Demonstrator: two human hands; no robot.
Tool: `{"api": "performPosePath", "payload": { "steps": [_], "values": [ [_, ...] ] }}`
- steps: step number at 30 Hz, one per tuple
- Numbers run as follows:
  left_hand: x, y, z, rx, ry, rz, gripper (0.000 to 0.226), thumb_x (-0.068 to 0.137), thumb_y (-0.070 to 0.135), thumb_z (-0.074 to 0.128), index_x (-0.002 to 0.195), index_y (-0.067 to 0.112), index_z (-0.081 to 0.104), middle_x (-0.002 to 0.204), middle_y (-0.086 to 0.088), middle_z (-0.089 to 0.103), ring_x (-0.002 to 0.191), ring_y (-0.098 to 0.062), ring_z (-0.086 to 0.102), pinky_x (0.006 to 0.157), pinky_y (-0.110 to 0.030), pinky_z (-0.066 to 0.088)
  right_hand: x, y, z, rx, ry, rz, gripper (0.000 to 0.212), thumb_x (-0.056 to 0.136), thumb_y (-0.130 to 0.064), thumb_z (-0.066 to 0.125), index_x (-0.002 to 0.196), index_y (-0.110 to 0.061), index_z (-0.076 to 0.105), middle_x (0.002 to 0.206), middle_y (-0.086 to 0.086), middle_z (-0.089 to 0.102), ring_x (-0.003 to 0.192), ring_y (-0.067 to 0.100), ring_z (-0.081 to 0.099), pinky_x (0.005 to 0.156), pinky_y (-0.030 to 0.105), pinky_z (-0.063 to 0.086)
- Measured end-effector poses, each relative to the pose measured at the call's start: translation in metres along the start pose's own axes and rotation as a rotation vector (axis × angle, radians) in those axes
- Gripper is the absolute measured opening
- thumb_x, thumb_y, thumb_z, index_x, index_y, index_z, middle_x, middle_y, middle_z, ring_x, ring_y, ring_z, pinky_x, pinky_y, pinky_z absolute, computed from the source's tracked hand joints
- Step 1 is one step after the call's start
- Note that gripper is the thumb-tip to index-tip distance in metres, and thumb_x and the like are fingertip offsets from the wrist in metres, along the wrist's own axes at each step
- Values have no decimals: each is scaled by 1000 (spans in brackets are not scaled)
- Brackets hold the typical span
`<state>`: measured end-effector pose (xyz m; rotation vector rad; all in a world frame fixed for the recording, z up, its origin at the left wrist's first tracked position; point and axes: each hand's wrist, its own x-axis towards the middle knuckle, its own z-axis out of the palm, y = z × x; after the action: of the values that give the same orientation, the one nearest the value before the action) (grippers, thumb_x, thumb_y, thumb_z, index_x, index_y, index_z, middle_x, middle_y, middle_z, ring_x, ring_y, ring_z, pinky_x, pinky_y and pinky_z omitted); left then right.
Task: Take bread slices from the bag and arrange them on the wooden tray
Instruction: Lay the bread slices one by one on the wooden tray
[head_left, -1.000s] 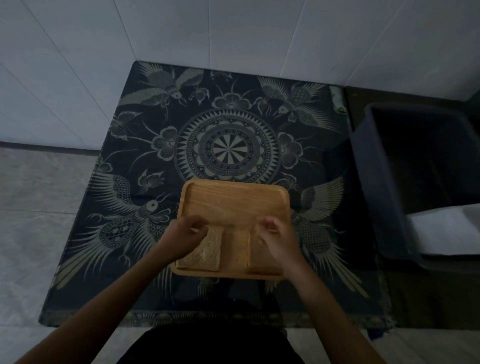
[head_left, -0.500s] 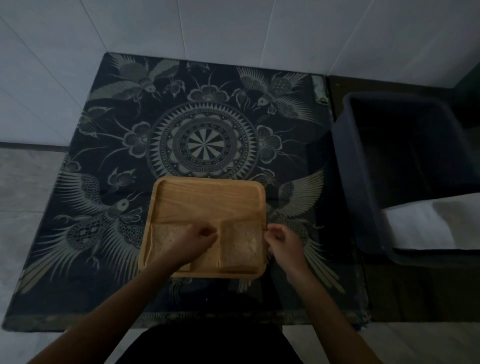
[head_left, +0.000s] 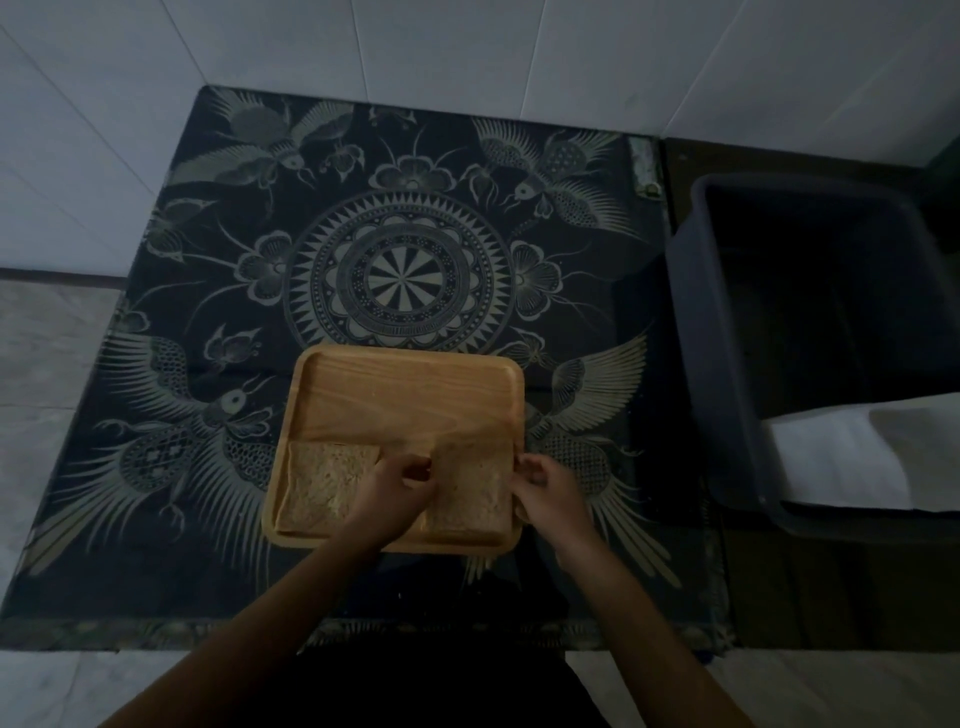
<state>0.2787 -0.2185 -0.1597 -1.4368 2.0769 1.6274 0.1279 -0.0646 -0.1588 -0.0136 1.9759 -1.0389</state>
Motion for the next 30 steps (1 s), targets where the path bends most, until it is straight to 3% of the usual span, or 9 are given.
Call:
{"api": "performPosePath", "payload": {
  "steps": [3,6,8,11,15,19,23,27,30],
  "values": [
    [0,-2,2,-53,46,-8,25,84,30,75,109,23,73,92,10,73,80,-5,68,68,-28,55,-1,-3,0,79,-18,43,33,89,-29,76,119,-18,70,107,-3,74,98,14,71,77,32,61],
    [3,-4,0,-159,15,-37,22,86,25,76,107,21,72,96,2,73,86,-17,71,77,-41,62,-1,-7,1,110,0,71,30,83,-30,81,111,-21,74,103,-3,77,97,15,72,86,39,62],
    [5,-3,-3,-219,-16,-48,22,87,20,75,109,17,71,101,-5,73,88,-23,71,76,-41,62,0,-10,4,124,-15,80,26,84,-27,80,108,-21,77,101,-1,79,96,18,74,87,43,62],
    [9,-1,-14,-279,-26,-34,23,88,14,74,111,12,70,104,-11,72,87,-21,70,70,-33,60,-2,-17,10,132,-30,63,24,83,-25,82,106,-23,77,100,-2,79,92,16,76,76,33,63],
    [15,1,-40,-243,21,29,24,88,19,74,112,18,72,101,1,71,87,-14,69,69,-26,56,-3,-35,22,139,-60,20,27,81,-22,84,107,-21,76,96,-2,80,83,11,77,64,23,58],
    [23,-4,-72,-241,17,58,25,89,25,74,113,24,71,103,4,70,94,-15,69,79,-33,60,1,-58,43,170,-76,0,22,81,-18,84,102,-19,76,99,4,80,90,21,77,80,36,63],
    [35,-11,-103,-249,30,49,22,89,25,74,111,24,72,103,1,71,94,-18,70,77,-32,59,8,-80,69,165,-111,3,17,85,-18,81,100,-19,75,103,5,78,96,21,74,86,37,62],
    [48,-14,-130,-229,64,41,26,87,22,76,113,18,72,102,-2,73,93,-18,72,77,-32,61,19,-98,97,172,-102,4,23,84,-18,82,105,-17,74,101,3,78,92,19,75,72,30,61],
    [59,-16,-146,-221,97,20,27,86,20,77,112,14,72,100,-6,74,89,-18,73,69,-28,61,31,-106,117,179,-98,12,29,85,-19,82,111,-19,69,105,4,76,96,21,74,81,37,63]
  ]
}}
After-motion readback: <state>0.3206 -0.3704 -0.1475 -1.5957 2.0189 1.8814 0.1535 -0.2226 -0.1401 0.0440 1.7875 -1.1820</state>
